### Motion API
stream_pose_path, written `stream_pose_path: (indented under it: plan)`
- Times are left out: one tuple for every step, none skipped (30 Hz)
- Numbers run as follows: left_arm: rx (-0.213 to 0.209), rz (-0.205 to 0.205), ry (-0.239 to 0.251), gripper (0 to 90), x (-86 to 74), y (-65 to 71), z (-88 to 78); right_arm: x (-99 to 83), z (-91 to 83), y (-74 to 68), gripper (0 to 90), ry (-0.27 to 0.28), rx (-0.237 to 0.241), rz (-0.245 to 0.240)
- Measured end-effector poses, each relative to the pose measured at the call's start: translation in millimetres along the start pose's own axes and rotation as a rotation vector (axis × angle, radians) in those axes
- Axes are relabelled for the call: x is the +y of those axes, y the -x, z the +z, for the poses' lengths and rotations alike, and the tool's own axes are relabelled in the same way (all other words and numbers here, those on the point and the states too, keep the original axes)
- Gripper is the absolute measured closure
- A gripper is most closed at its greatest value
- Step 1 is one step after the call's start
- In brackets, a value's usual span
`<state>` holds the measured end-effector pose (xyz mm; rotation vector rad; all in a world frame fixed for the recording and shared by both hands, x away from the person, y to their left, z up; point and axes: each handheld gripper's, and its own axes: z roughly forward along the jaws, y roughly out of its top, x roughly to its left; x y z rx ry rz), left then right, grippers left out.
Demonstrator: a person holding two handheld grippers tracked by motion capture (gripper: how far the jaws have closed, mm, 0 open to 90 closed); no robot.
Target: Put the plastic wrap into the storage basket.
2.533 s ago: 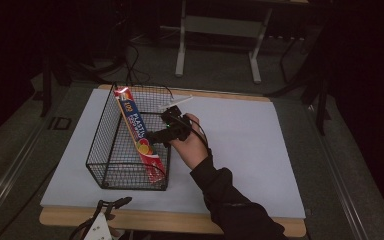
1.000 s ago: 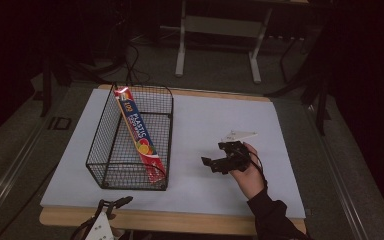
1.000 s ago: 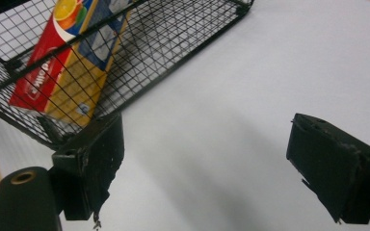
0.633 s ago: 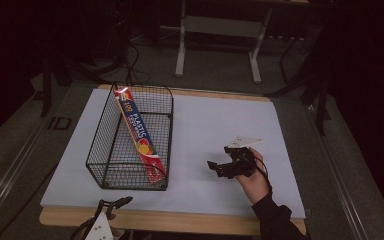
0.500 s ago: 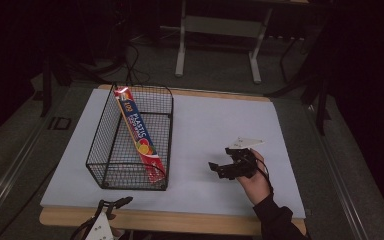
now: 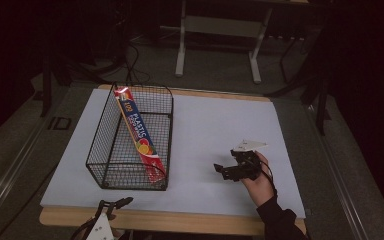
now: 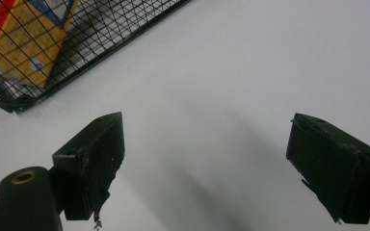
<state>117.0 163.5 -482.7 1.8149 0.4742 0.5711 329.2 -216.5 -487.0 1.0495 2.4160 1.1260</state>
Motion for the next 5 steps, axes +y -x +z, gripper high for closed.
stream_pose_path:
  plan:
    - [0.0,0.0,0.0,0.2,0.0,0.0,0.1,-0.4,0.7,-0.3,13.3,-0.001,-0.002,-0.005]
    - [0.0,0.0,-0.001,0.2,0.1,0.1,0.2,-0.5,1.2,-0.6,13.3,-0.007,-0.005,-0.009]
    - [0.0,0.0,-0.001,0.2,0.1,0.1,0.2,-0.5,1.2,-0.6,13.3,-0.007,-0.005,-0.009]
    - [-0.001,0.002,-0.001,0.2,0.1,0.2,0.3,-0.7,1.6,-0.8,13.3,-0.006,-0.006,-0.011]
    - [-0.001,0.002,-0.002,0.2,0.2,0.2,0.3,-0.6,2.0,-1.4,13.3,-0.007,-0.007,-0.014]
